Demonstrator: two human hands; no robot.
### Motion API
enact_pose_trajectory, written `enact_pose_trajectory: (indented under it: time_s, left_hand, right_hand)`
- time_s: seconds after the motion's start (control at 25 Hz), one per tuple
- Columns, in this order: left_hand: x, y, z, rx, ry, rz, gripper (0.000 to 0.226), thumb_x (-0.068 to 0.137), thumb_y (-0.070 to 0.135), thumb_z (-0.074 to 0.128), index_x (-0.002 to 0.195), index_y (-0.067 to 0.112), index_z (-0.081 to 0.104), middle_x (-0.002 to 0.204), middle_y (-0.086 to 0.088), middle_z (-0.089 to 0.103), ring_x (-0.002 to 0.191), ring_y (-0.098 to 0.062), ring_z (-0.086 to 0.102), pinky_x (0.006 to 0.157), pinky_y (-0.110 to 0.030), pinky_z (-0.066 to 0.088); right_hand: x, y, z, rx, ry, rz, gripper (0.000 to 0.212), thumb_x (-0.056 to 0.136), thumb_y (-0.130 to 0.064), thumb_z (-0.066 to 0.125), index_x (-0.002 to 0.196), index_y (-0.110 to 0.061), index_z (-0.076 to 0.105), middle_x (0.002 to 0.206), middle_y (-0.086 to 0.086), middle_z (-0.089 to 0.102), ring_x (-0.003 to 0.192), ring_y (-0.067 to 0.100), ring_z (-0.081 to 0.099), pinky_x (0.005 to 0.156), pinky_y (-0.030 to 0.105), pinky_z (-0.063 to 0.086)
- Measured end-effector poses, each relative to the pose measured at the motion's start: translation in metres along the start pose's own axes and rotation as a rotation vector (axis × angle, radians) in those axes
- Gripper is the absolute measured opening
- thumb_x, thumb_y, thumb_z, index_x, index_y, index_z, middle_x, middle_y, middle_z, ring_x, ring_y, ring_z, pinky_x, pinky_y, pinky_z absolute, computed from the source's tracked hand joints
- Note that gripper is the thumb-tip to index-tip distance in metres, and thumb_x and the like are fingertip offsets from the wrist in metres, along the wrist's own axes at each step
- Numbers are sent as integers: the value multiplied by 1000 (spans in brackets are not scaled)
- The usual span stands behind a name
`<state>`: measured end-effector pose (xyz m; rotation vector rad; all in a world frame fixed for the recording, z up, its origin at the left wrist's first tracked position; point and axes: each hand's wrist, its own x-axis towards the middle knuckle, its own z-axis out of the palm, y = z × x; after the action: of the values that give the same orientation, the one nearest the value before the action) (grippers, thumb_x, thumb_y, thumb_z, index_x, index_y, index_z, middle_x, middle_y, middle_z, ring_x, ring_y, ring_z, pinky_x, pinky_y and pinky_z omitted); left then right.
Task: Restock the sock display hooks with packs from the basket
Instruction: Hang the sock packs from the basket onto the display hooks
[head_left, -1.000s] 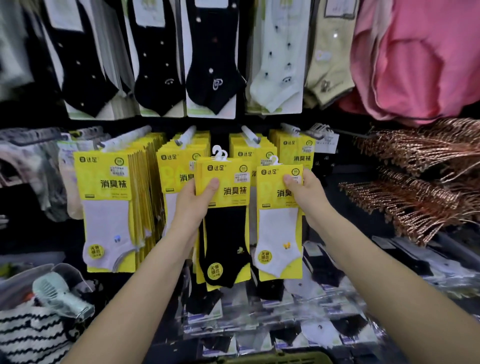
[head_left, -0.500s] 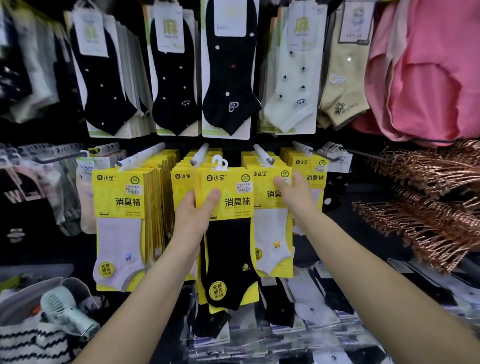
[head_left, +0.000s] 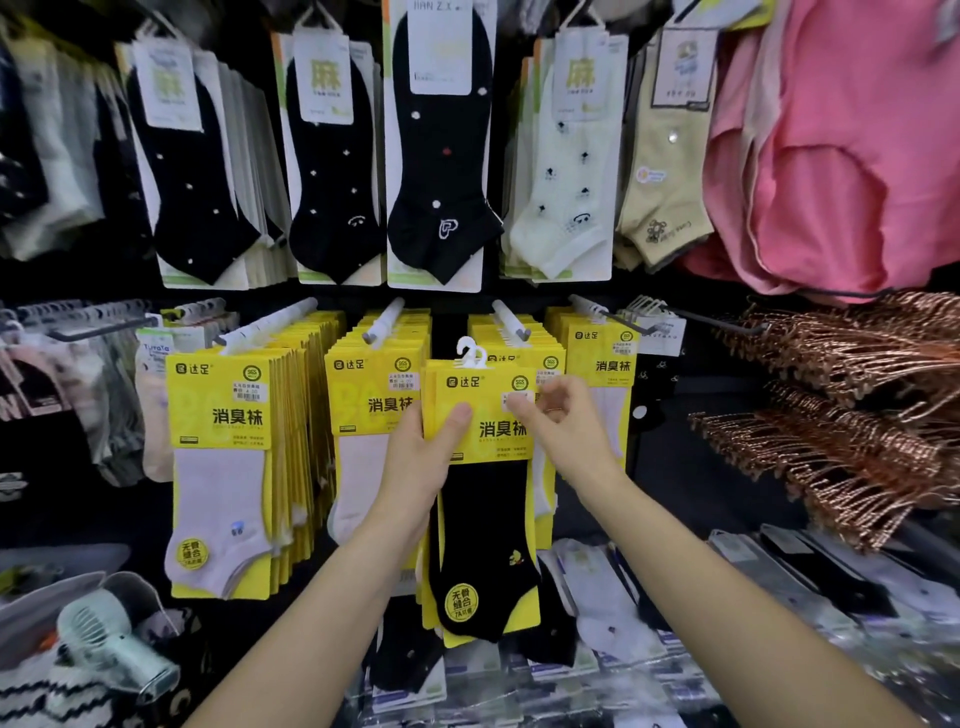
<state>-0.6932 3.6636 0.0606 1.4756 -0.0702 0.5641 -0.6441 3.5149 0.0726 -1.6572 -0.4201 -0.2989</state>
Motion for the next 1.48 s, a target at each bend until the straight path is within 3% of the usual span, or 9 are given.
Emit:
enact_pose_trajectory:
  time_s: [0.08, 0.28, 0.4, 0.56, 0.72, 0.92, 1.08, 1.2, 1.48]
  left_hand:
    - [-2, -2, 8, -2, -14, 1, 23, 90, 29, 59, 112, 21, 59, 112, 2, 68, 102, -12, 65, 84, -28, 53]
    - [-4, -5, 9, 8, -24, 1, 30, 98, 35, 41, 119, 18, 53, 118, 3, 63, 109, -9, 59, 89, -27, 49]
    - [1, -3, -2, 22, 44, 37, 20, 98, 37, 40, 109, 28, 54, 112, 11, 62, 103, 0, 57, 84, -22, 45]
    - [4, 4, -19, 28, 84, 68, 15, 98, 37, 40, 98, 37, 54, 99, 21, 63, 92, 9, 59, 73, -11, 44]
    - [5, 6, -32, 22, 91, 56, 16, 98, 36, 40, 102, 33, 55, 110, 9, 65, 106, -10, 61, 89, -32, 48]
    - [4, 13, -40, 23, 93, 58, 19, 98, 36, 40, 101, 31, 58, 110, 6, 66, 106, -15, 62, 95, -39, 48]
    - [5, 13, -42, -5, 106, 37, 18, 98, 35, 40, 101, 31, 57, 112, 2, 66, 108, -20, 62, 94, -41, 49]
    - [3, 8, -41, -14, 106, 20, 17, 98, 37, 40, 100, 32, 56, 111, 3, 66, 104, -14, 63, 91, -37, 51]
    - [2, 4, -32, -56, 83, -6, 24, 98, 35, 40, 114, 24, 55, 116, 0, 65, 109, -20, 61, 96, -45, 48]
  right_hand:
    - [-2, -4, 0, -47, -35, -4, 19, 83, -32, 68, 94, -21, 56, 95, -3, 66, 90, 13, 62, 79, 22, 52]
    - [1, 1, -16, 83, 31, 102, 8, 91, -20, 60, 93, -21, 52, 88, -5, 67, 77, 2, 64, 66, 13, 49]
    - [9, 4, -22, 156, 99, 177, 19, 93, -19, 56, 111, -14, 52, 113, 6, 64, 103, 17, 60, 87, 29, 48]
    - [26, -1, -25, 90, 148, 128, 35, 94, -20, 55, 127, -13, 45, 118, 6, 57, 106, 17, 55, 92, 25, 45]
    - [35, -8, -8, -69, 144, 84, 17, 92, -21, 58, 105, -21, 46, 89, -9, 59, 82, 6, 56, 63, 12, 45]
    - [39, -6, 7, -129, 180, 77, 25, 92, -22, 59, 115, -15, 50, 84, -12, 50, 83, 10, 45, 73, 24, 38]
    - [30, 4, 4, -105, 172, 124, 23, 94, -21, 55, 115, -16, 48, 109, 1, 58, 79, 4, 51, 72, 23, 42]
    - [26, 9, -7, -47, 216, 164, 37, 94, -22, 56, 127, -9, 45, 127, 9, 54, 113, 21, 54, 95, 36, 45]
    - [33, -4, -14, -82, 172, 61, 43, 94, -24, 54, 133, -11, 41, 107, -2, 56, 99, 14, 53, 85, 29, 42]
